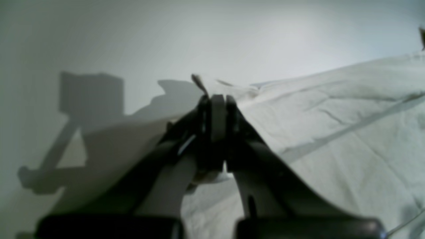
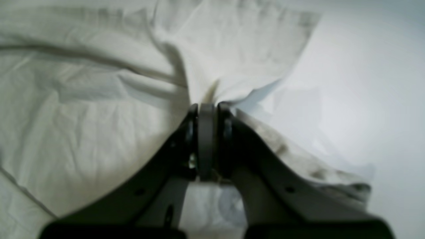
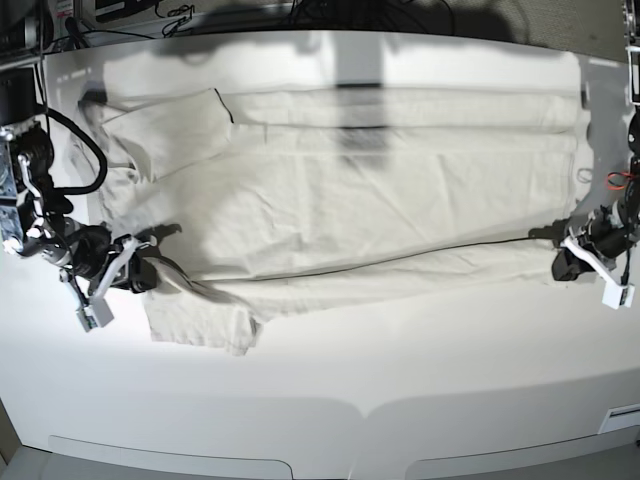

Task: Fold the T-shirt properly
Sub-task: 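Lift the hem with both grippers and fold it toward the collar, then lay the hem down near the collar and open both grippers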

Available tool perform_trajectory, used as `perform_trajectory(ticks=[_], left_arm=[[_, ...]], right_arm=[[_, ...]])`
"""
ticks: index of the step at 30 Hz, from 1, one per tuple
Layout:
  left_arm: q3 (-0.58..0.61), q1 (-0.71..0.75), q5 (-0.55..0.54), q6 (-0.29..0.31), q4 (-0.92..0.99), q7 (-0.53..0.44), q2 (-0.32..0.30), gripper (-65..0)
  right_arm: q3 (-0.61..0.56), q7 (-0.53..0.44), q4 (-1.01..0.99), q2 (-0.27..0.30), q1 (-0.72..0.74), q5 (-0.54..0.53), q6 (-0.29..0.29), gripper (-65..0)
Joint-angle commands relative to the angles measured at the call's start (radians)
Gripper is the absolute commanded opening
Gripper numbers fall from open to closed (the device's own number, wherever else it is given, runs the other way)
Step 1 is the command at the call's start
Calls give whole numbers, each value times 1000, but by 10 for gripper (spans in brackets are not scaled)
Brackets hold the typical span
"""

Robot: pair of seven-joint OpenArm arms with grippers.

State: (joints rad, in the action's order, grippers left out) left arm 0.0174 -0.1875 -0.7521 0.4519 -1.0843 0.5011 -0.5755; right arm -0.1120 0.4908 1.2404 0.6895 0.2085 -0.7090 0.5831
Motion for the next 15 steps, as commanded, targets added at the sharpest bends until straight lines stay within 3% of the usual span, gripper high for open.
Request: perform_trajectory(ticks=[1, 6, 15], left_arm=[[-26, -14, -14, 8, -17, -23, -24, -650], [-84, 8, -15, 23, -26, -14, -23, -650], [-109, 87, -14, 27, -145, 3, -23, -650]], right_arm=[[49, -18, 32, 25, -3, -10, 0, -650], [194, -13, 101, 24, -127, -10, 0, -650], [339, -17, 223, 24, -286, -10, 0, -650]])
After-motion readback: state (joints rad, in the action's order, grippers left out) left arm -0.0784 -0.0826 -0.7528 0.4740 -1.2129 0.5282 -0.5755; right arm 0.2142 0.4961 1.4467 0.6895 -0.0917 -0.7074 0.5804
